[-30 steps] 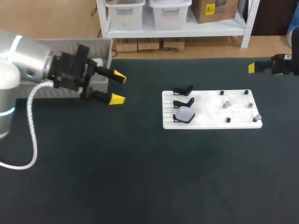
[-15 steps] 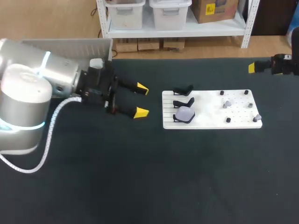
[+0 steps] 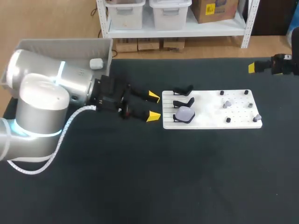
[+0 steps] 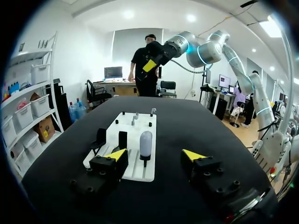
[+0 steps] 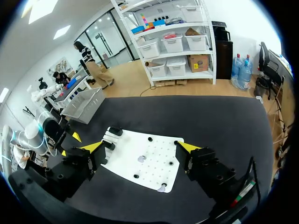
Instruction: Pick up each earbud case from the left stands, insert the matching earbuds, close the lid, and place the case in the box.
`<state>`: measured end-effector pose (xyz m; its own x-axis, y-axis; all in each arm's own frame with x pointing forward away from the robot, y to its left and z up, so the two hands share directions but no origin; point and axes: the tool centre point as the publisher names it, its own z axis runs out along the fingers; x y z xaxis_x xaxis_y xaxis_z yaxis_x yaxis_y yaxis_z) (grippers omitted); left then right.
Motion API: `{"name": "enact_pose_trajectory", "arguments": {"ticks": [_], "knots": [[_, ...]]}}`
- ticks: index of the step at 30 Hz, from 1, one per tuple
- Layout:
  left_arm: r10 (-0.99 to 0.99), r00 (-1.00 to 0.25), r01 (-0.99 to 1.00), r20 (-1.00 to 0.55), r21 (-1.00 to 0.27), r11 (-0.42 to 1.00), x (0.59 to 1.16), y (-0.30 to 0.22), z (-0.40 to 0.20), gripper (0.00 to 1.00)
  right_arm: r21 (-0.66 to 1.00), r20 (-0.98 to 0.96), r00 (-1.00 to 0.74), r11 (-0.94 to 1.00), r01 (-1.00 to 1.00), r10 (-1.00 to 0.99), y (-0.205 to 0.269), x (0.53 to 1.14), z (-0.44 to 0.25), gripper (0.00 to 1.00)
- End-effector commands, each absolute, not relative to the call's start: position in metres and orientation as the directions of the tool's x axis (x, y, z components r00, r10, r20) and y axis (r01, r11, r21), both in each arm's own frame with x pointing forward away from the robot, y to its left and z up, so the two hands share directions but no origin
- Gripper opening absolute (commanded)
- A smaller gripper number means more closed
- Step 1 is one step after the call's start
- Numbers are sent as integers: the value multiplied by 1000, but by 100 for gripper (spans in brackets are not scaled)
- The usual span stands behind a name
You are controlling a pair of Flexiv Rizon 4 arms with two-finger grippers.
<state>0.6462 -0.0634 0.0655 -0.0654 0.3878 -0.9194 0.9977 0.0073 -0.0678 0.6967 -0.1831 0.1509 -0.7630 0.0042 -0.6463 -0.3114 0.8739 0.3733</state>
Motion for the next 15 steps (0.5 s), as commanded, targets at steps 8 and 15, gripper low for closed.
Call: {"name": "enact_pose_trajectory", "arguments": {"ticks": [8,15], "knots": [[428,-80,995,-900,-97,-18,655,-88,43,82,376,-647,-763,872,-315,4,-184,698,150,100],[441,-83,994,-893,-104,-24,659,-98,35,83,376,-647,-763,872,-315,4,-184,698,150,100]]}}
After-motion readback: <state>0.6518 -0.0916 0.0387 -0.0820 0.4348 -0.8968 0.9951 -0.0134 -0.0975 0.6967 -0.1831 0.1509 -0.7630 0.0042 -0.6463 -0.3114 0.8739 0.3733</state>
